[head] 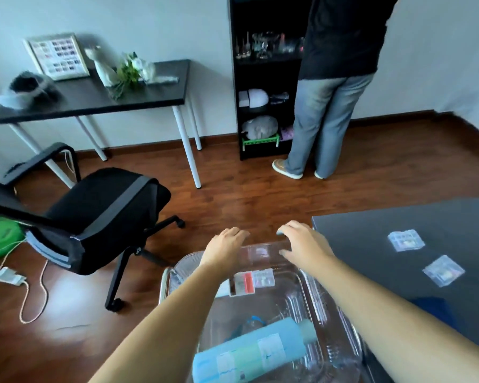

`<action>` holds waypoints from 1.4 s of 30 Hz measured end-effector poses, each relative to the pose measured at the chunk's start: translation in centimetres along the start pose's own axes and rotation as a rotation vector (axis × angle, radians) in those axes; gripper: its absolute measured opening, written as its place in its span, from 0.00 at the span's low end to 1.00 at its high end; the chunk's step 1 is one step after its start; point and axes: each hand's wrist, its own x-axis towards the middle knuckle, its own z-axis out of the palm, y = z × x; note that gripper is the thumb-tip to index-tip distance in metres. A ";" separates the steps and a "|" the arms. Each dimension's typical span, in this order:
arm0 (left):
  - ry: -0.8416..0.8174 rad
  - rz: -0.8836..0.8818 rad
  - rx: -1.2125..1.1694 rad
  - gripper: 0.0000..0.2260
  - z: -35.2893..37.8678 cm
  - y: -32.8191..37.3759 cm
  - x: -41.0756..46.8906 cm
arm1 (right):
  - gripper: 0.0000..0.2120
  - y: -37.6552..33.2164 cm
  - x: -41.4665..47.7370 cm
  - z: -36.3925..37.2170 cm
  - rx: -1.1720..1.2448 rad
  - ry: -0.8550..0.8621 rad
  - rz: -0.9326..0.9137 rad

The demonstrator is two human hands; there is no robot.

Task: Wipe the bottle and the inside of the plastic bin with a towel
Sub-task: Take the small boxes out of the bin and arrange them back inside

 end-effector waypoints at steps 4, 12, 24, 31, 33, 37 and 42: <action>0.046 0.137 0.049 0.29 -2.7 4.5 3.1 | 0.18 3.8 -1.8 -4.7 0.005 0.090 0.086; -0.023 0.389 0.040 0.30 0.1 18.2 8.4 | 0.18 15.2 -9.4 -9.5 0.008 0.124 0.343; -0.181 0.400 0.080 0.34 9.5 29.6 14.1 | 0.29 27.2 -13.9 -7.3 0.084 -0.181 0.279; -0.166 0.307 -0.029 0.18 11.7 30.8 15.6 | 0.24 29.7 -12.5 -5.9 0.011 -0.199 0.177; -0.177 0.296 -0.067 0.16 11.6 30.6 15.7 | 0.22 29.9 -12.4 -5.8 0.052 -0.160 0.209; -0.174 0.291 -0.092 0.14 10.3 29.3 15.3 | 0.21 29.2 -12.1 -6.2 0.124 -0.100 0.280; -0.112 0.299 -0.119 0.17 6.8 26.1 14.5 | 0.21 25.9 -10.5 -7.6 0.139 0.010 0.284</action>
